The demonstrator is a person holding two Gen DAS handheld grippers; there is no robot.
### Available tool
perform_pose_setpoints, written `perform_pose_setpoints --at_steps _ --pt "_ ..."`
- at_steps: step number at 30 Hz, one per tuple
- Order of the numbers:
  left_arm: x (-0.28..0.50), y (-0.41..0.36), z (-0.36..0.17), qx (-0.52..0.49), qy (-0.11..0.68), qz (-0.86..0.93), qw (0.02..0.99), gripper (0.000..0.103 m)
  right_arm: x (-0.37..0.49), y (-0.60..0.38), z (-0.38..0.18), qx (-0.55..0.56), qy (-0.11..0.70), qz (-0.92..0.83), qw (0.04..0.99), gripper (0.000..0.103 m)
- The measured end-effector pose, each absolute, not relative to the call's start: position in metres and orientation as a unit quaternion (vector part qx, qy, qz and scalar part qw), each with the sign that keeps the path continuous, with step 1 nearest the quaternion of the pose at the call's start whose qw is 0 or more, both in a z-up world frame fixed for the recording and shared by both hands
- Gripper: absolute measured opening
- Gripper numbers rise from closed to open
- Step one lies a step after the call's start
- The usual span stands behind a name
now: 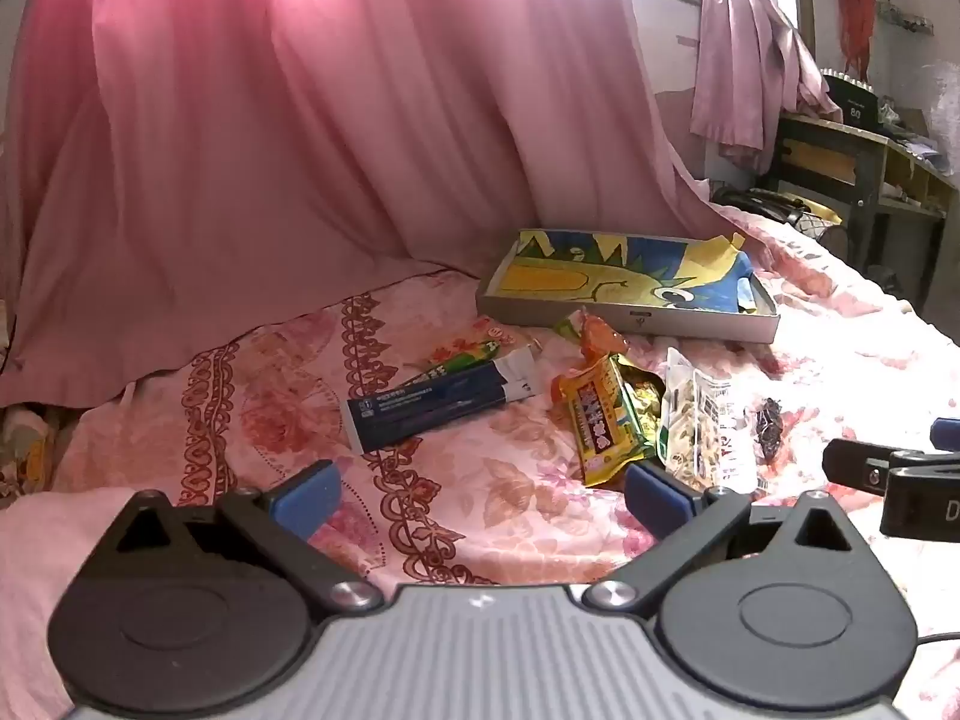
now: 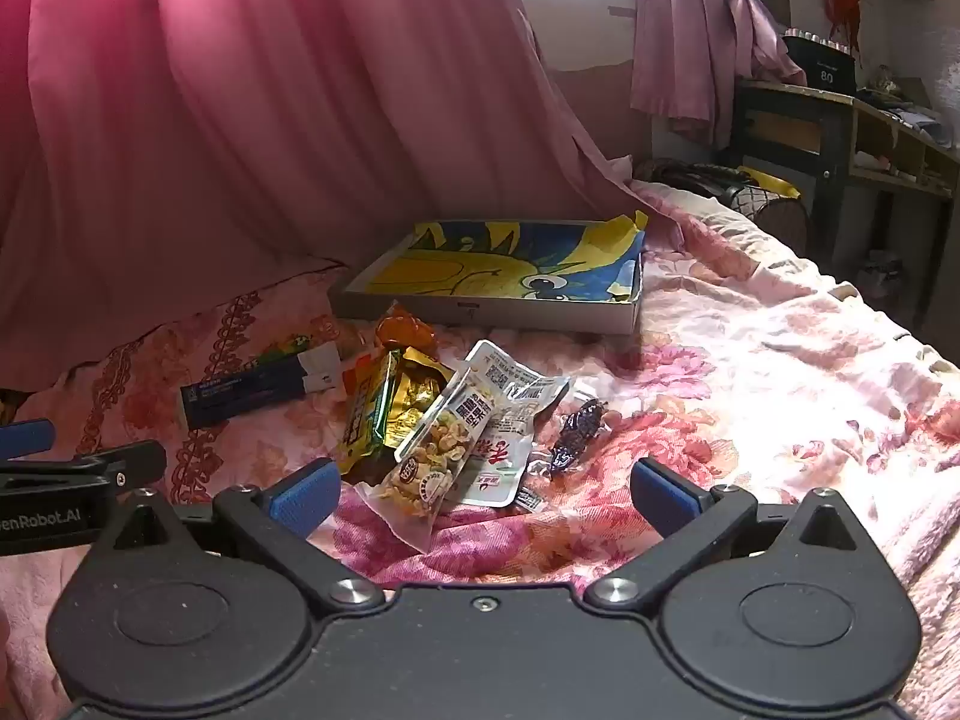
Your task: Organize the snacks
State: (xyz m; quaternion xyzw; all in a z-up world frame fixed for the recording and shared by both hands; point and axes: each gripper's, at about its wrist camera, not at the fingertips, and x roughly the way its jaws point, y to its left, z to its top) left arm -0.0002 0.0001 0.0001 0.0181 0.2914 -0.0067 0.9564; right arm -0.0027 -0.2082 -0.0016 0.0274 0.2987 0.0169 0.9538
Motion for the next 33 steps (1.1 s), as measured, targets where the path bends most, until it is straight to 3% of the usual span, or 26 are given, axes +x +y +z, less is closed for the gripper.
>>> perform_pose_setpoints --at_steps 33 --pt "0.0000 0.0000 0.0000 0.020 0.296 -0.006 0.955 0.103 -0.0026 -0.2076 -0.0032 0.024 0.305 0.016 0.952 0.102"
